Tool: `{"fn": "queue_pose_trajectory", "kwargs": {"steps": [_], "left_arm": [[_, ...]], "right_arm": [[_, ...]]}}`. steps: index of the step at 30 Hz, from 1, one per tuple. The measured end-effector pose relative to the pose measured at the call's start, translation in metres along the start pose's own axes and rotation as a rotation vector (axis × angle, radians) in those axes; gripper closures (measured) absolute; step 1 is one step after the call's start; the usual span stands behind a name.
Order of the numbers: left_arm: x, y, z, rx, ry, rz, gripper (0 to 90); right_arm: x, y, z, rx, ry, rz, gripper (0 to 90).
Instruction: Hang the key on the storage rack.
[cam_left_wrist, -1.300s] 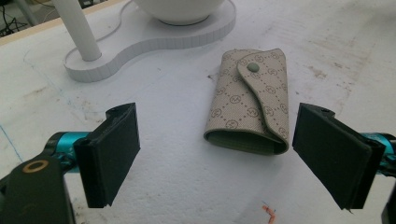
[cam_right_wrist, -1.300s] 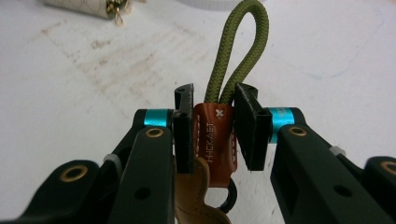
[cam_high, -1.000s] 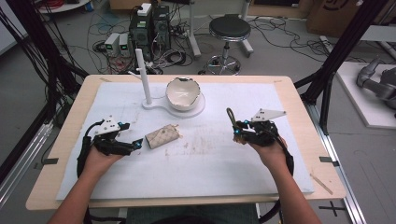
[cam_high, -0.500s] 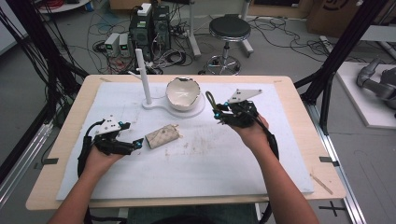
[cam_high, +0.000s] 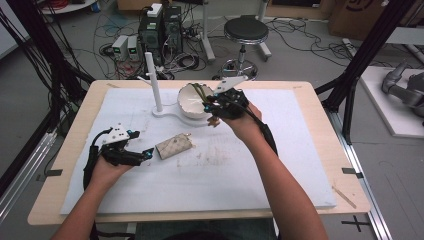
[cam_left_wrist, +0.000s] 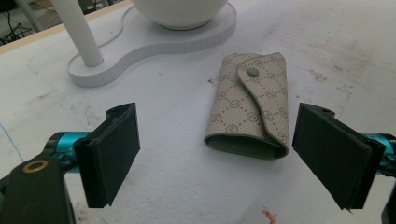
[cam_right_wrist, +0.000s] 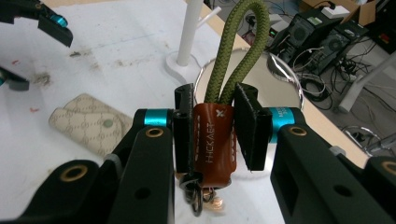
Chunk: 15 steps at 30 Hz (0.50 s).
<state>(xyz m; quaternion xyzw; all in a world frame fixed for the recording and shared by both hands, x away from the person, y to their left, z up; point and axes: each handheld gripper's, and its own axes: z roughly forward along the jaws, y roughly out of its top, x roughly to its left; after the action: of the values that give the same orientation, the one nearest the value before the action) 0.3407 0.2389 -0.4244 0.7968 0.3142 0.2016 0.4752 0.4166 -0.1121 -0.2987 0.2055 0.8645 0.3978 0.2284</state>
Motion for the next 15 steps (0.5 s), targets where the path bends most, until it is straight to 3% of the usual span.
{"fn": "queue_pose_trajectory", "kwargs": {"steps": [4, 7, 15], "left_arm": [[0.000, 0.000, 0.001, -0.002, -0.004, -0.001, 14.9], [0.000, 0.000, 0.001, -0.002, -0.004, -0.001, 14.9], [0.000, 0.000, 0.001, 0.000, -0.002, 0.006, 14.9]], "right_arm": [[0.002, 0.013, 0.008, -0.007, 0.001, -0.016, 70.8], [0.004, 0.033, 0.018, -0.013, -0.002, -0.058, 70.8], [0.008, 0.068, 0.037, -0.005, -0.015, -0.117, 70.8]]}}
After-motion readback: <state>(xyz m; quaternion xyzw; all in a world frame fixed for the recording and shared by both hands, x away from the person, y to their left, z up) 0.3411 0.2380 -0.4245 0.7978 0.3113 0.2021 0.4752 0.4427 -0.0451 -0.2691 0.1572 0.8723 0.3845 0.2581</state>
